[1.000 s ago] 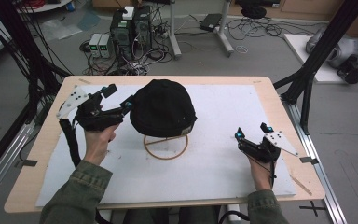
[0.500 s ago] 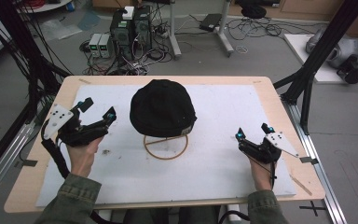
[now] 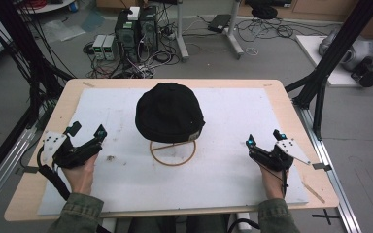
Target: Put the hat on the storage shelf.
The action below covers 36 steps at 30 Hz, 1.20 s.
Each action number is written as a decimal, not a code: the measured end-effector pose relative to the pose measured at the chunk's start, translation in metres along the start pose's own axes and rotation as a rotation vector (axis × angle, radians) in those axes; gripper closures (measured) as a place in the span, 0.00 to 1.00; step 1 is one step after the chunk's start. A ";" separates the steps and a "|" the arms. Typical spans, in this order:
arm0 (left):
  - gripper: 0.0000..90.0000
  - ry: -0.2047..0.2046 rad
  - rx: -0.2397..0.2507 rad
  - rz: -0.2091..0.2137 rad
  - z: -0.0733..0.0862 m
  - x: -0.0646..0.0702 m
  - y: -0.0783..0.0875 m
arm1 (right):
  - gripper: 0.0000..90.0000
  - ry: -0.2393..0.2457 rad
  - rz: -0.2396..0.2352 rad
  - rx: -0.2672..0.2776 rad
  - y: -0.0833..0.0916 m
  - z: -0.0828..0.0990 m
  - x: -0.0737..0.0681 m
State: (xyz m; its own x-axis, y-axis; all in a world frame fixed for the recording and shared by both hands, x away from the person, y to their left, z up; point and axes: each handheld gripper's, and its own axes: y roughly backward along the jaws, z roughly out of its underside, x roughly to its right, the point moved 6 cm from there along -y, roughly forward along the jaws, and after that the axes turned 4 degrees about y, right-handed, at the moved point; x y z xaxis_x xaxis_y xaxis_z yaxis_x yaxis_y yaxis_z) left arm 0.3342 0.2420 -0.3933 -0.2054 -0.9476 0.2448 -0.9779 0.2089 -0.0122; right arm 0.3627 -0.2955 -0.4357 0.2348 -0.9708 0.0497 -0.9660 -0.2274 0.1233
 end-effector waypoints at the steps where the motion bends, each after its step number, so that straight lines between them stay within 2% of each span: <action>1: 0.15 -0.002 0.002 -0.016 0.002 -0.002 0.002 | 0.07 -0.006 0.004 0.002 0.000 0.000 0.000; 3: 0.15 -0.015 0.005 -0.072 0.007 -0.011 0.007 | 0.07 -0.003 0.015 0.000 0.001 0.001 0.001; 6: 0.15 -0.059 0.008 -0.147 0.015 -0.022 0.012 | 0.07 0.008 0.028 0.006 0.003 0.001 0.000; 8: 0.15 -0.070 0.003 -0.167 0.020 -0.026 0.015 | 0.07 0.009 0.034 0.008 0.004 0.003 -0.002; 11: 0.15 -0.071 -0.005 -0.170 0.025 -0.028 0.019 | 0.07 0.026 0.038 0.003 0.003 0.006 -0.004; 18: 0.15 -0.106 -0.015 -0.161 0.036 -0.027 0.028 | 0.07 0.044 0.062 0.022 0.006 0.009 -0.008; 25: 0.15 -0.103 -0.029 -0.161 0.044 -0.031 0.026 | 0.07 0.031 0.056 0.011 0.006 0.012 -0.010; 36: 0.15 -0.100 -0.018 -0.165 0.043 -0.033 0.026 | 0.07 0.008 0.055 0.003 0.007 0.014 -0.006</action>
State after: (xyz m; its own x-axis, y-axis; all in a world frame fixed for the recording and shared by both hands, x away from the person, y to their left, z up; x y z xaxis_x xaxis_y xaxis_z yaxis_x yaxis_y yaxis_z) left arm 0.3135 0.2685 -0.4435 -0.0462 -0.9884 0.1446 -0.9979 0.0522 0.0381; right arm 0.3527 -0.2921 -0.4493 0.1823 -0.9811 0.0642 -0.9778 -0.1740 0.1169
